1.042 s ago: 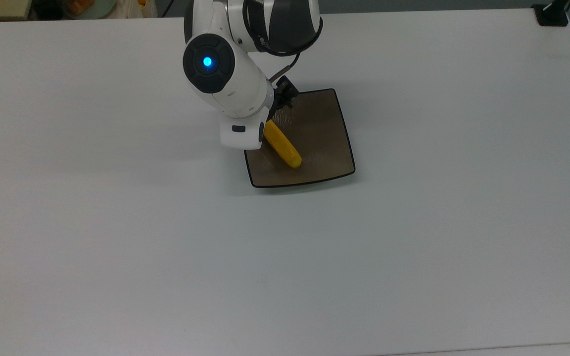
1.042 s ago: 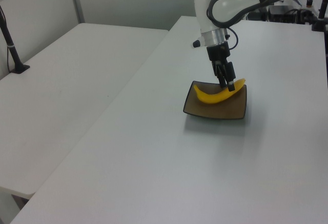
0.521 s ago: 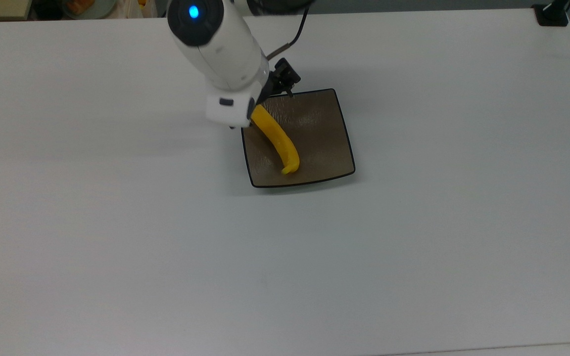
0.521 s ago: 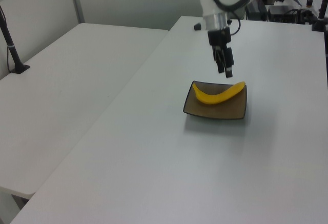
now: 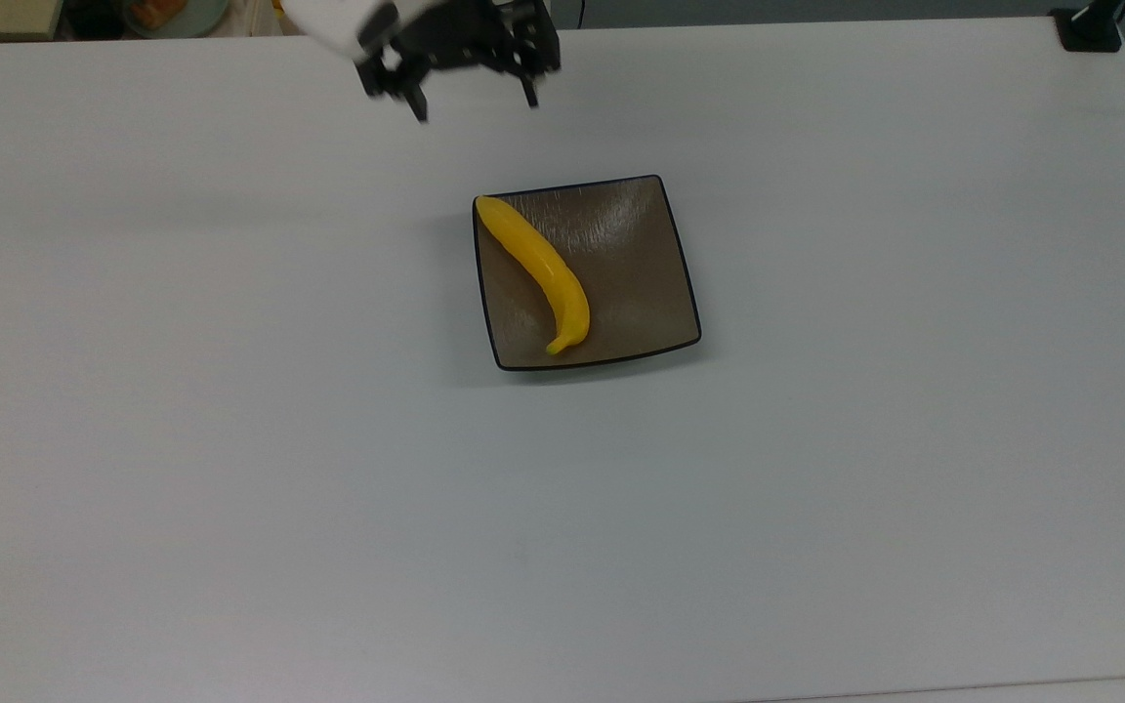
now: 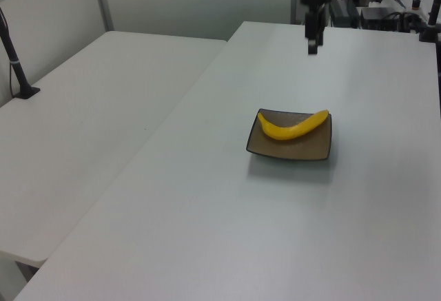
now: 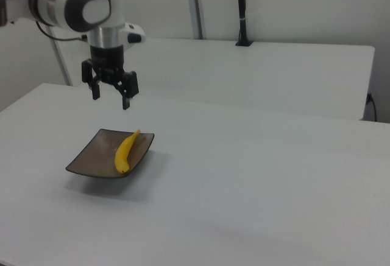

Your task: Bananas placed on a ceramic plate

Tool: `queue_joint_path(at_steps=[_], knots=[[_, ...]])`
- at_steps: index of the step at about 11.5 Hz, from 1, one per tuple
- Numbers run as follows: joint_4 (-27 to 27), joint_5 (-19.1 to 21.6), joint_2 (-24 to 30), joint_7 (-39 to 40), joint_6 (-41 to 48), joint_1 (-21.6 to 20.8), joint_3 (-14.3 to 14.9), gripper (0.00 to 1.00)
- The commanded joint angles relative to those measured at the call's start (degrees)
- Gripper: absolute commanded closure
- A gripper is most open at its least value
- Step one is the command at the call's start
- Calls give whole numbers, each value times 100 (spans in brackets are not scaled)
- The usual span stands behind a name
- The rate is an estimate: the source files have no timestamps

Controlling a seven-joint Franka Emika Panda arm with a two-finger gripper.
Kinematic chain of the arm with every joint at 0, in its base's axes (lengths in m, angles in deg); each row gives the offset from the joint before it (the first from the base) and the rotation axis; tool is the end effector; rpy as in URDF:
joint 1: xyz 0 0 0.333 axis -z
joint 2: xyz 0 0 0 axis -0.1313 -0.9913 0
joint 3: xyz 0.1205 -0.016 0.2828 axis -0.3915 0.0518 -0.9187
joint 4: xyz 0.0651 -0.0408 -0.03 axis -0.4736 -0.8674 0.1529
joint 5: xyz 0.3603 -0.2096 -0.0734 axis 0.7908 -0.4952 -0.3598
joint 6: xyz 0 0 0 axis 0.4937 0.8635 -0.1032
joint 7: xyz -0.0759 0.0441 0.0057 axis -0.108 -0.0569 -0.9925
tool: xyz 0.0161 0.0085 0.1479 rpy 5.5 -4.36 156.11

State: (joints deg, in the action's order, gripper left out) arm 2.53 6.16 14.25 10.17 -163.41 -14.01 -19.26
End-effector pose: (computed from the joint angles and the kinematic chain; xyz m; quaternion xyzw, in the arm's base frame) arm 0.6229 0.0581 0.5066 -0.9946 -0.0547 0.0458 0.0760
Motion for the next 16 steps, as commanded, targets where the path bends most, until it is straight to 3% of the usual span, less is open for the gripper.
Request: queue_joint_path(at_steps=[1, 5, 8, 11, 16], knots=[[-149, -517, 767, -992, 305, -21, 54, 0], [-166, -669, 1006, -1759, 614, 67, 54, 0], [-350, -651, 998, -1358, 160, 85, 45, 0], [-403, -608, 936, -313, -588, 93, 36, 0], [-386, -599, 945, -248, -634, 67, 18, 0]])
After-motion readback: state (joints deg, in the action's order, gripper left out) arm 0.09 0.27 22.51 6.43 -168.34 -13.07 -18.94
